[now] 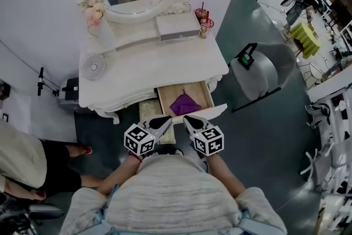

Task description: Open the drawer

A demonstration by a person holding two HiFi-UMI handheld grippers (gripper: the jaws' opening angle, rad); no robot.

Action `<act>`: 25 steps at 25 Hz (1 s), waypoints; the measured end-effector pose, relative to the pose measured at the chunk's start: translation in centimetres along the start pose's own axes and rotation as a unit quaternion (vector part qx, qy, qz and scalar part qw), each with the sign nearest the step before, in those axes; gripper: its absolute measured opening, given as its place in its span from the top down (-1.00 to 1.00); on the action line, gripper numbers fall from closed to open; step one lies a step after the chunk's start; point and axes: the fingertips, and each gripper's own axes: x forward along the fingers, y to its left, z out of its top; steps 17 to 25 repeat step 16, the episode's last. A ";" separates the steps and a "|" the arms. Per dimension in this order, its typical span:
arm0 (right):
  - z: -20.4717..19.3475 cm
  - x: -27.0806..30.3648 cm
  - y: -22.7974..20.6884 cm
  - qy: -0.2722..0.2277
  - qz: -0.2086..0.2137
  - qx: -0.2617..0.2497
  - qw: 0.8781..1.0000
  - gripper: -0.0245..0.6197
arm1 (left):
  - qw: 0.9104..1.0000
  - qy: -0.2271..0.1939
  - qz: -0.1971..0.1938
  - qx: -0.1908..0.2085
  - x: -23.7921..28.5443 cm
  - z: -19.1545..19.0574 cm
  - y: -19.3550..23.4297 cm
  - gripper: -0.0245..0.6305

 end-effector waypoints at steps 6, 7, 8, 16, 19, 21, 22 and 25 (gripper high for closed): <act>0.1 0.0 0.8 0.000 0.004 -0.002 1.000 0.90 | 1.000 -0.004 0.000 0.005 -0.3 0.4 0.0 0.88; 0.1 0.0 1.0 -0.001 0.005 -0.003 1.000 0.90 | 1.000 -0.005 0.000 0.005 -0.4 0.4 0.1 0.88; 0.2 0.1 1.2 -0.001 0.006 -0.003 1.000 0.90 | 1.000 -0.006 0.000 0.006 -0.5 0.4 0.1 0.88; 0.8 0.8 2.5 0.000 0.007 -0.011 1.000 0.90 | 1.000 -0.011 -0.002 0.008 -1.8 0.6 0.7 0.88; 0.8 0.8 2.5 0.000 0.007 -0.011 1.000 0.90 | 1.000 -0.011 -0.002 0.008 -1.8 0.6 0.7 0.88; 0.8 0.8 2.5 0.000 0.007 -0.011 1.000 0.90 | 1.000 -0.011 -0.002 0.008 -1.8 0.6 0.7 0.88; 0.8 0.8 2.5 0.000 0.007 -0.011 1.000 0.90 | 1.000 -0.011 -0.002 0.008 -1.8 0.6 0.7 0.88; 0.8 0.8 2.5 0.000 0.007 -0.011 1.000 0.90 | 1.000 -0.011 -0.002 0.008 -1.8 0.6 0.7 0.88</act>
